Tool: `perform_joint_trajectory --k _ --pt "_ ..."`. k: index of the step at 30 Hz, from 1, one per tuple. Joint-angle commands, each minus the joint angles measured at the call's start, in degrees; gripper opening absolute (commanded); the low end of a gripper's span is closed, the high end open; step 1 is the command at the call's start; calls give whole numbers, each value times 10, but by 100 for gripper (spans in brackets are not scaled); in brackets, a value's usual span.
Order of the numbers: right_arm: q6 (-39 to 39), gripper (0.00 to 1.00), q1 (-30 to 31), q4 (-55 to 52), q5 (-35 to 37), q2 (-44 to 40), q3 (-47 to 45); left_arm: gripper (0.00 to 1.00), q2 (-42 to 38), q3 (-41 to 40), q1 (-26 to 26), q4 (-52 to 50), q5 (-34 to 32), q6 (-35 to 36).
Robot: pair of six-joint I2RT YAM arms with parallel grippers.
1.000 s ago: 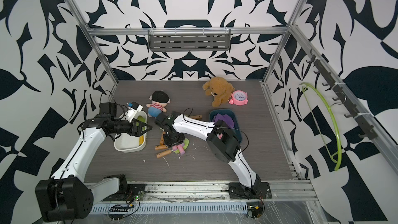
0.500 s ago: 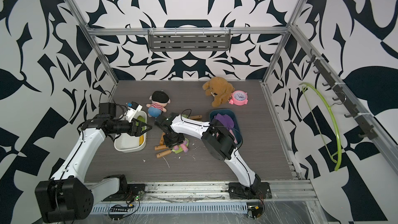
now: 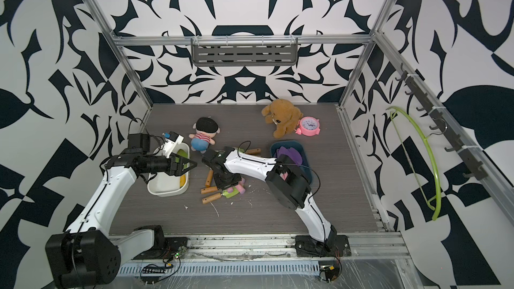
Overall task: Sort the small shovels by color and place them into the storage box
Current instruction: Pick up the shovel from the center of the board.
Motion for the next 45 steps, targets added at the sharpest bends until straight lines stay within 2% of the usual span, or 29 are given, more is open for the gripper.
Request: perform_joint_trajectory --k 1,7,13,19,21,24,30,33,35,38,42,45 --pt "-10 15 2 39 50 -89 -33 78 5 -7 3 30 40 -41" --pt "-57 12 33 104 77 -165 -103 76 19 -14 -4 96 82 -134" --pt "-91 12 57 179 87 -220 -157 75 35 -18 -36 120 89 -167" --pt "-118 12 74 209 92 -239 -173 70 60 -14 -50 155 102 -215" --pt "-124 12 81 212 97 -242 -175 65 69 -8 -52 159 99 -226" --pt "-131 12 87 213 100 -242 -175 52 91 2 -57 160 103 -233" --pt "-140 14 91 213 123 -249 -176 17 91 7 -59 160 115 -233" --pt "-148 25 91 215 133 -264 -178 1 83 4 -59 155 108 -223" --pt "-159 32 91 215 127 -277 -176 0 78 2 -59 154 103 -221" --pt "-180 38 90 213 112 -292 -170 0 78 -5 -59 164 110 -246" --pt "-198 40 85 218 68 -308 -161 0 81 -26 -59 231 136 -365" --pt "-196 40 72 204 65 -311 -151 0 89 -39 -59 268 141 -454"
